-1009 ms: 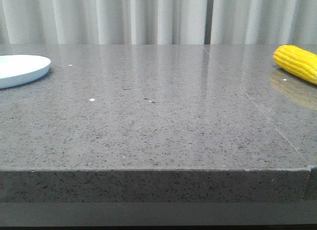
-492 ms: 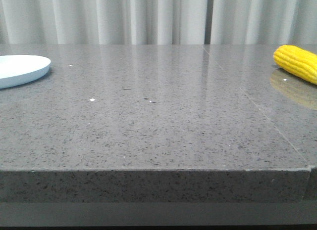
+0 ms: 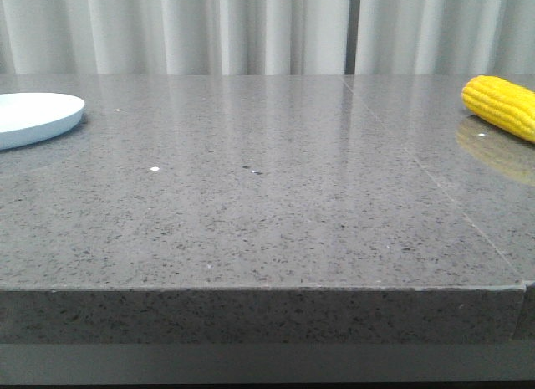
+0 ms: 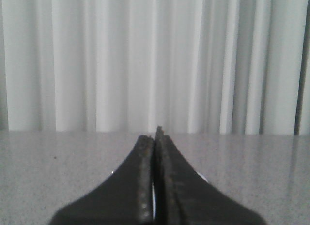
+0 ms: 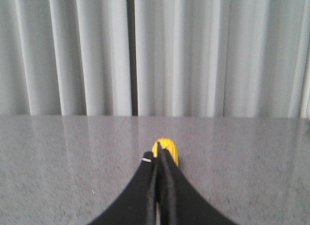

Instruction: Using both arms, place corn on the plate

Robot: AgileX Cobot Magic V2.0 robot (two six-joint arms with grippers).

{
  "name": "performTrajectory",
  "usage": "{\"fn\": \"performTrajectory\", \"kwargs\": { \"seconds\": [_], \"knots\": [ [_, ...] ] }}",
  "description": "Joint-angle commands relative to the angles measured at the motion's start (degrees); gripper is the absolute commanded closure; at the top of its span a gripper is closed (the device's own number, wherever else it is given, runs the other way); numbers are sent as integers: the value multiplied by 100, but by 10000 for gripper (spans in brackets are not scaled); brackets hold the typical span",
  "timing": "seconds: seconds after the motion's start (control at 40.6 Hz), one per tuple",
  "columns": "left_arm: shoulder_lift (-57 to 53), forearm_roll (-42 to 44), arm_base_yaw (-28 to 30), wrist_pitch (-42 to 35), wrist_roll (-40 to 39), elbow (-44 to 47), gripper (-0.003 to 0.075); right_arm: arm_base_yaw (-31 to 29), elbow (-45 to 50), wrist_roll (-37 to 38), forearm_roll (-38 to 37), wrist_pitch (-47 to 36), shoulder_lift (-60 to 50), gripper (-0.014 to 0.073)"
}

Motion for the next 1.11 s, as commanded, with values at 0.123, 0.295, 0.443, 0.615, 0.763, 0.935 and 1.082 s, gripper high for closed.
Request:
{"fn": "performTrajectory", "kwargs": {
  "seconds": [0.123, 0.295, 0.443, 0.615, 0.763, 0.935, 1.082],
  "knots": [
    [966, -56, -3, 988, -8, -1808, 741, 0, -1552, -24, -6, 744, 1003, 662],
    [1935, -7, -3, 2007, -8, -2752, 741, 0, -2407, -24, -6, 1492, 1848, 662],
    [2503, -7, -3, 2255, -8, -2931, 741, 0, -2638, -24, -6, 1948, 2456, 662],
    [3010, -7, -3, 2347, -8, -2848, 741, 0, -2627, -24, -6, 2232, 2953, 662],
    [3336, -7, -3, 2313, -8, -2792, 741, 0, -2578, -24, 0, 2271, 3264, 662],
    [3731, -7, -3, 2369, -8, -2769, 741, 0, -2559, -24, -5, 2358, 3583, 657],
    [3972, -7, -3, 2489, 109, -2769, 716, 0, -2564, -24, 0, 2391, 3772, 484]
  ]
}}
